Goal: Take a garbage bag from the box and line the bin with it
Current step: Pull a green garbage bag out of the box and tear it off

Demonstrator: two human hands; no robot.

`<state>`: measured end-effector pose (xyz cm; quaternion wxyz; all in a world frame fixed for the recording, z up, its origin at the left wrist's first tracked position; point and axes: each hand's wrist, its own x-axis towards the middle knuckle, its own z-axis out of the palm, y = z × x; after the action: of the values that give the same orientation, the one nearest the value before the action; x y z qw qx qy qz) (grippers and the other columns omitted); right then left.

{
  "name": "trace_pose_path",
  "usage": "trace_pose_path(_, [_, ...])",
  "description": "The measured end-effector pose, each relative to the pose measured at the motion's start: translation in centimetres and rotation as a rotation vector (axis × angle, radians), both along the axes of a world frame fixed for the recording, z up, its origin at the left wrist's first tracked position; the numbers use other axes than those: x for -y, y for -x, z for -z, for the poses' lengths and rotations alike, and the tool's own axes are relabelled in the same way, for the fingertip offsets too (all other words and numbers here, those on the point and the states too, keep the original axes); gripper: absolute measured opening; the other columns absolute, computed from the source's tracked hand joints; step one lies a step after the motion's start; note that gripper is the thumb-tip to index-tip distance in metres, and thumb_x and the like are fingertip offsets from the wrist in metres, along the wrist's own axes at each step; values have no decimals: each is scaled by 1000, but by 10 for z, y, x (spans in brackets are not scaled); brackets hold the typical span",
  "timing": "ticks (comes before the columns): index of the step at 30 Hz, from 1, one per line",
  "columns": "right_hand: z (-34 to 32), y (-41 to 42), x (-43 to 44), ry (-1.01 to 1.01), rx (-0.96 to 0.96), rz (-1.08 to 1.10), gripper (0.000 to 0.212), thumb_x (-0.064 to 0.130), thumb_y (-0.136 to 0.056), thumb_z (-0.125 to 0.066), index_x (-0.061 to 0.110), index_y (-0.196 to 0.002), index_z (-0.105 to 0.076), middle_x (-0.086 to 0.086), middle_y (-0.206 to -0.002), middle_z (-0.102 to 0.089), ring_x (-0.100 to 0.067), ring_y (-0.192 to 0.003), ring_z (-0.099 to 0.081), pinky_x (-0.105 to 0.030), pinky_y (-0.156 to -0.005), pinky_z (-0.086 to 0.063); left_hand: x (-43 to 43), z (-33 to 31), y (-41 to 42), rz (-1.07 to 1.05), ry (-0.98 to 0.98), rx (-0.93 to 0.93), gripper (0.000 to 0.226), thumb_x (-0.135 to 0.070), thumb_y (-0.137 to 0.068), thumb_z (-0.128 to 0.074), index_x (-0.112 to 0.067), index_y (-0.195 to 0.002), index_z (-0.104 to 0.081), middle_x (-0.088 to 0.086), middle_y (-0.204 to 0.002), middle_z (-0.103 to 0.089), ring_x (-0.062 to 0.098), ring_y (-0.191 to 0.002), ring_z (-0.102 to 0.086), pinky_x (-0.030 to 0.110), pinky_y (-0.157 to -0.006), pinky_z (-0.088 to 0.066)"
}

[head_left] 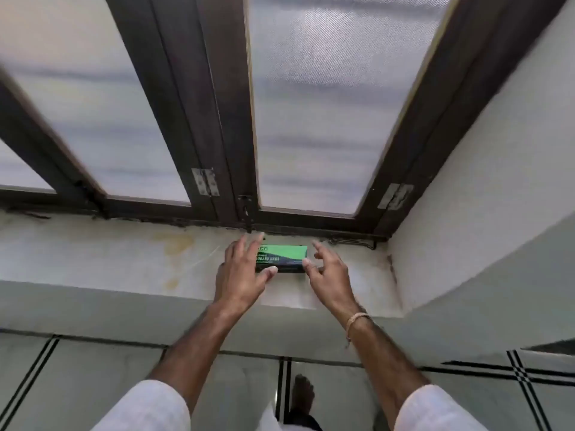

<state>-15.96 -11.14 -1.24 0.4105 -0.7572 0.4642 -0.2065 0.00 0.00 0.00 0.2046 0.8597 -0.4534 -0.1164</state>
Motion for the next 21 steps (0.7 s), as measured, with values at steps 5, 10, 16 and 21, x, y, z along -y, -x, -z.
trace_pose_path(5, [13, -9, 33, -121, -17, -81, 39, 24, -93, -74, 15, -131, -67, -2, -119, -71, -15, -106, -69, -26, -93, -58, 23, 19, -10, 13, -74, -51, 68, -45, -89, -73, -34, -151, -47, 2, -144, -49, 23, -134, -45, 39, -91, -55])
trace_pose_path(10, [3, 4, 34, -278, 53, -62, 30, 32, -84, -84, 21, -105, -67, 0, -98, -74, -9, -79, -68, -14, -62, -52, 14, 22, -24, 75, 30, -129, 62, -39, -82, -82, -33, -140, -58, -5, -127, -54, 18, -115, -55, 31, -82, -52])
trace_pose_path(16, [-7, 9, 31, -593, 369, -30, 23, 18, -89, -80, 13, -87, -57, -1, -84, -70, -12, -79, -70, -31, -73, -61, 10, 7, -42, 128, 131, -326, 68, -52, -75, -73, -24, -137, -65, -6, -118, -56, 11, -105, -58, 18, -88, -48])
trace_pose_path(21, [4, 9, 26, -331, 155, 53, 20, 12, -88, -79, 30, -96, -74, 0, -114, -70, -26, -112, -66, -39, -98, -57, 5, 8, -53, 165, 175, -387, 70, -53, -75, -75, -22, -137, -65, -7, -116, -57, -2, -107, -56, -1, -85, -35])
